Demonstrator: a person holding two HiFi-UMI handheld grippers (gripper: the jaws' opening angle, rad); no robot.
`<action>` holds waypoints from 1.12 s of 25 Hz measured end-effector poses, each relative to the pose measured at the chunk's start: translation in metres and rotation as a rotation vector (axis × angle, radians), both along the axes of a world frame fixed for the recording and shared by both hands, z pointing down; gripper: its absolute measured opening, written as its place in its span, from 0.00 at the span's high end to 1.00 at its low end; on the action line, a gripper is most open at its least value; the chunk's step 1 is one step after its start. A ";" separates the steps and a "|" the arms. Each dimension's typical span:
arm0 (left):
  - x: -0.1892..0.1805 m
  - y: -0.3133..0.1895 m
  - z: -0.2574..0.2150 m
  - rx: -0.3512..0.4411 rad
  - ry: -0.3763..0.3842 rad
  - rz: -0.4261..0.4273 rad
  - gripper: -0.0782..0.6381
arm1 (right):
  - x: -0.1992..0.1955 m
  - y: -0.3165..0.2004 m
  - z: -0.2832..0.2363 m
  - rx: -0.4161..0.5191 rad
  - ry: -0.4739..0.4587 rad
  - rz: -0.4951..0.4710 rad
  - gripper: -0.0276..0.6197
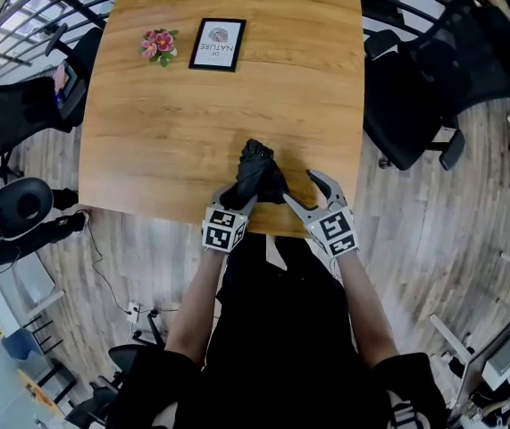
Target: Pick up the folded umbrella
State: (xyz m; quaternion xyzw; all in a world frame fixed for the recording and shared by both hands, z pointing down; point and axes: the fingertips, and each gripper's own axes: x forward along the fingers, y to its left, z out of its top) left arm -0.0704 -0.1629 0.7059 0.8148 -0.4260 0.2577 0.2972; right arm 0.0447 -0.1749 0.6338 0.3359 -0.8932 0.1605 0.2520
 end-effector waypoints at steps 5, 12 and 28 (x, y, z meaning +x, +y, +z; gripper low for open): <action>-0.005 -0.004 -0.018 0.034 0.007 -0.020 0.55 | -0.001 -0.002 -0.010 0.025 0.006 0.001 0.45; -0.005 -0.016 -0.050 0.101 0.024 -0.060 0.55 | 0.011 -0.012 -0.027 0.080 -0.026 0.037 0.44; -0.003 -0.037 -0.116 0.232 0.009 -0.130 0.55 | 0.041 -0.036 -0.051 0.150 0.002 0.025 0.43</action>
